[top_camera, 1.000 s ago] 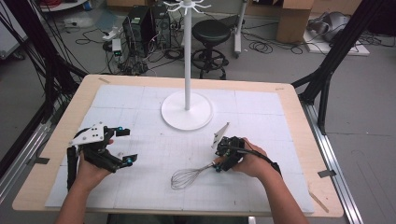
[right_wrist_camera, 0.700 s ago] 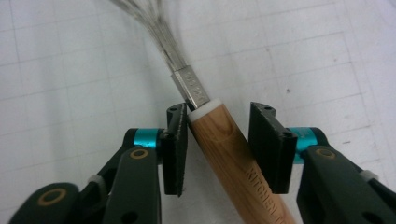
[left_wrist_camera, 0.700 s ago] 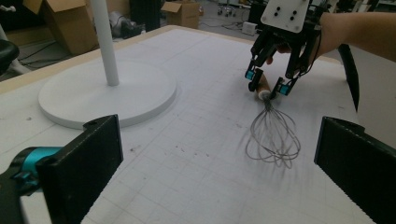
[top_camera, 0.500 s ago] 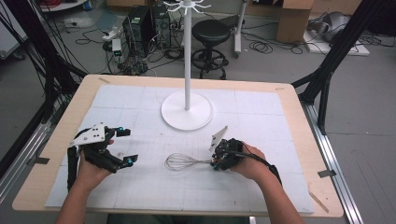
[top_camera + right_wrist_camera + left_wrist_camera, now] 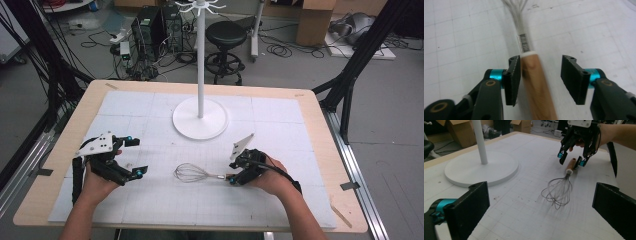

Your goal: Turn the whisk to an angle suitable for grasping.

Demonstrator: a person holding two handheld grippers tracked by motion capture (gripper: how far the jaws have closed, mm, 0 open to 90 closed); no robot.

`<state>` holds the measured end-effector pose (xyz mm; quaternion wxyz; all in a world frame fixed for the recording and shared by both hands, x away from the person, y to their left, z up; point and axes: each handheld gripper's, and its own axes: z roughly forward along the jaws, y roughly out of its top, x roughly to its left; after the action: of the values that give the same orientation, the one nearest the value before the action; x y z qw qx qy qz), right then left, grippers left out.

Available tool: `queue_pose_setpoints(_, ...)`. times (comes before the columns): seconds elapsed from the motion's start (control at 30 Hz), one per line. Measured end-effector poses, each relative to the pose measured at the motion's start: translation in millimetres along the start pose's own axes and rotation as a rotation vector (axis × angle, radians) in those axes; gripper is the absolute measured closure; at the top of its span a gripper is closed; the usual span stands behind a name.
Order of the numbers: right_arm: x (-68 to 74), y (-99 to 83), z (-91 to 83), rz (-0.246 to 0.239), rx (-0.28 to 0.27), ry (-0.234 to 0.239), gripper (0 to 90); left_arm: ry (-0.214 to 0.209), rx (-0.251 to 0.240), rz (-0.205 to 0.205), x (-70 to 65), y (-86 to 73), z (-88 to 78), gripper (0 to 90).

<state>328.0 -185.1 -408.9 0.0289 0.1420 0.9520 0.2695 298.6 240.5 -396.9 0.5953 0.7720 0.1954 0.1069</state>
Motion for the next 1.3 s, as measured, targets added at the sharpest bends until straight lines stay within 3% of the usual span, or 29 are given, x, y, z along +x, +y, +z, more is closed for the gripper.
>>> queue_pose_setpoints(0.1,-0.5,-8.6,-6.6,0.023,-0.012,-0.007,47.1,0.0,-0.001,-0.001,0.5,0.0,-0.4,1.6)
queue_pose_setpoints(0.27,3.0,-16.9,-8.1,0.013,-0.001,-0.005,47.5,0.0,0.003,-0.002,-0.4,-0.2,0.0,1.7)
queue_pose_setpoints(0.43,10.7,-27.0,1.3,-0.004,0.032,-0.007,55.3,0.001,0.003,0.0,-0.3,-0.1,0.2,1.7)
queue_pose_setpoints(0.47,10.6,-27.3,0.9,-0.008,0.02,-0.007,60.1,0.001,0.003,0.0,-0.3,-0.1,0.2,1.7)
queue_pose_setpoints(0.7,11.6,-23.4,1.6,-0.078,0.011,0.011,69.6,0.001,0.008,0.001,-0.1,-0.3,0.1,1.7)
queue_pose_setpoints(0.8,10.3,-17.5,5.8,-0.096,0.001,0.0,70.0,0.002,0.006,0.002,0.2,0.0,-0.2,1.7)
queue_pose_setpoints(0.87,8.6,-7.4,13.4,-0.108,-0.011,0.029,70.0,0.003,-0.001,0.001,0.3,0.4,-1.0,1.7)
queue_pose_setpoints(1.17,10.2,31.8,36.3,-0.177,-0.014,0.068,70.0,0.005,-0.008,0.003,0.5,1.6,-3.9,1.6)
queue_pose_setpoints(1.3,11.3,58.1,50.9,-0.209,-0.02,0.085,69.9,0.013,-0.015,0.009,1.1,3.7,-8.6,1.7)
